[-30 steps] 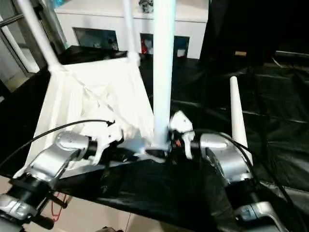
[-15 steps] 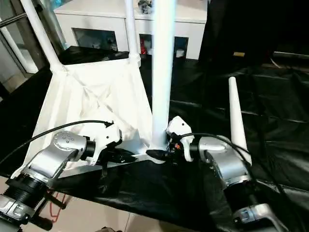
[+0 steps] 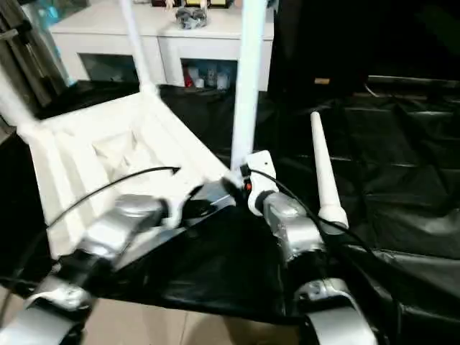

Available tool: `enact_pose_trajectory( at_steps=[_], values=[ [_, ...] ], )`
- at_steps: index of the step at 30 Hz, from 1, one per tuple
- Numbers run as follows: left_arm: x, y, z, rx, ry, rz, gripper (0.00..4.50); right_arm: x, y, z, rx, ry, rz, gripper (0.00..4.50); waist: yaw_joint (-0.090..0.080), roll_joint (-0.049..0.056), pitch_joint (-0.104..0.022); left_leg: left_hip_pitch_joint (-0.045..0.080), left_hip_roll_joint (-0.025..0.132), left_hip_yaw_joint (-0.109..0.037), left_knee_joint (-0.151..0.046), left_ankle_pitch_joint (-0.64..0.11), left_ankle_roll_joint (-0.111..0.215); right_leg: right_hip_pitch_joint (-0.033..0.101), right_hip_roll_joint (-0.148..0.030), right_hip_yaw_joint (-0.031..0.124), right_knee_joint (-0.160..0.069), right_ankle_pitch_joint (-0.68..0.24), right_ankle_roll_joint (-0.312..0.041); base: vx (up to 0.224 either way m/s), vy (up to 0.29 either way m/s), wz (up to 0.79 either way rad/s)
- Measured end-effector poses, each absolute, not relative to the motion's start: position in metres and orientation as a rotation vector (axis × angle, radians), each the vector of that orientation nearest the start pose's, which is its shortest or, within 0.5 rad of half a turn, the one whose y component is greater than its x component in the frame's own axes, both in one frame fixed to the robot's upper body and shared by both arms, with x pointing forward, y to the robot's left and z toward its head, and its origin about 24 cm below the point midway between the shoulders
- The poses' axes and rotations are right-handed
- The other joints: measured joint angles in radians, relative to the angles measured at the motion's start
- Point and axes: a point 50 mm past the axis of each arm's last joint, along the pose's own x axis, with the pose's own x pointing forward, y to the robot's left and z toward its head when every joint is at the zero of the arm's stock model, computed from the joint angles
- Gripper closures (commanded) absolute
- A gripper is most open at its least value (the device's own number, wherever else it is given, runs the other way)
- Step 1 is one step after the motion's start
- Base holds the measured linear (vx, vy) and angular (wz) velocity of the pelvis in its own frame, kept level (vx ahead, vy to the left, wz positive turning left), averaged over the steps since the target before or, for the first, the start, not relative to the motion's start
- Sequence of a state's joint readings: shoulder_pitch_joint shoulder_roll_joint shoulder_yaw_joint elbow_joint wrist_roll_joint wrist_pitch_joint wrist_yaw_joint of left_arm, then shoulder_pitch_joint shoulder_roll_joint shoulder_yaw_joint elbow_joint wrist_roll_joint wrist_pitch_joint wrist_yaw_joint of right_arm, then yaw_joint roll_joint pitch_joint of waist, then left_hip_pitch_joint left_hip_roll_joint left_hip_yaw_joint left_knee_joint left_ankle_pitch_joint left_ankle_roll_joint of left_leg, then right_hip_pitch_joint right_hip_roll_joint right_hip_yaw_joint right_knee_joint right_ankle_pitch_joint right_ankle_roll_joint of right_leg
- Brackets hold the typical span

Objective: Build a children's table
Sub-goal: Rotate leg to tighten

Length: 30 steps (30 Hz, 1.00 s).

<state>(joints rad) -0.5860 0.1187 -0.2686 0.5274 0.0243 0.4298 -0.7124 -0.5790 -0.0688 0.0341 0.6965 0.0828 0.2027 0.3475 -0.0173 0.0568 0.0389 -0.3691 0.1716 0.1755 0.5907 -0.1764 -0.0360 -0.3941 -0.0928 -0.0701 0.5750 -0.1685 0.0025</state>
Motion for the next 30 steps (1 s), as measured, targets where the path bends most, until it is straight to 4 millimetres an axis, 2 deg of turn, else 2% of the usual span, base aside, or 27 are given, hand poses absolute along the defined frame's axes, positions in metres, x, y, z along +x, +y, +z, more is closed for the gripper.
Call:
enact_pose_trajectory(
  at_steps=[7,10,16,19,23,25,28,30],
  values=[
    [0.323,0.069,0.038,0.232,0.498,-0.951,4.5,0.343,-0.104,0.03,0.015,0.325,0.473,0.44,-0.001,0.007,0.001,-0.002,0.0,0.0,0.0,0.0,0.0,-0.001,0.0,0.001,0.0,0.0,0.0,0.0,0.0,0.0],
    [0.318,0.076,0.04,0.249,0.479,-0.991,4.5,0.342,-0.102,0.034,-0.001,0.307,0.532,0.44,-0.003,0.011,0.002,-0.006,0.0,0.0,-0.001,0.0,0.0,-0.006,0.0,0.0,0.0,0.0,0.0,0.0,0.0,0.0],
    [0.31,0.094,0.045,0.282,0.464,-1.114,4.5,0.327,-0.125,0.042,-0.144,0.293,0.79,0.44,0.029,0.009,0.003,-0.016,0.001,0.0,-0.005,0.0,0.0,-0.012,0.001,0.0,0.004,0.008,-0.008,0.0,0.0,0.0],
    [0.305,0.103,0.048,0.305,0.455,-1.19,4.5,0.318,-0.136,0.049,-0.195,0.293,0.94,0.44,0.055,0.008,0.004,-0.019,0.001,0.0,-0.006,0.001,0.004,-0.015,0.001,0.0,0.004,0.007,-0.006,0.043,-0.006,0.05],
    [0.297,0.112,0.048,0.309,0.463,-1.277,4.5,0.302,-0.142,0.057,-0.252,0.307,1.135,0.44,0.079,0.006,0.004,-0.02,0.002,0.002,-0.005,-0.001,0.005,-0.016,0.001,0.001,0.004,0.006,-0.007,0.0,0.0,0.0],
    [0.291,0.116,0.047,0.304,0.468,-1.322,4.5,0.296,-0.148,0.056,-0.262,0.334,1.195,0.44,0.085,0.006,0.004,-0.02,0.002,0.002,-0.003,-0.001,0.006,-0.015,0.0,0.001,0.004,0.006,-0.007,0.0,0.0,0.0],
    [0.287,0.12,0.045,0.287,0.484,-1.356,4.5,0.292,-0.148,0.056,-0.25,0.359,1.246,0.44,0.085,0.006,0.005,-0.018,0.002,0.003,-0.002,-0.003,0.001,-0.014,0.0,0.003,0.005,0.006,-0.007,0.0,0.0,0.0],
    [0.286,0.121,0.045,0.294,0.494,-1.374,4.5,0.289,-0.147,0.056,-0.242,0.382,1.293,0.59,0.085,0.006,0.005,-0.017,0.003,0.004,-0.001,-0.003,0.001,-0.012,0.0,0.003,0.005,0.006,-0.007,0.0,0.0,0.0]
  ],
)
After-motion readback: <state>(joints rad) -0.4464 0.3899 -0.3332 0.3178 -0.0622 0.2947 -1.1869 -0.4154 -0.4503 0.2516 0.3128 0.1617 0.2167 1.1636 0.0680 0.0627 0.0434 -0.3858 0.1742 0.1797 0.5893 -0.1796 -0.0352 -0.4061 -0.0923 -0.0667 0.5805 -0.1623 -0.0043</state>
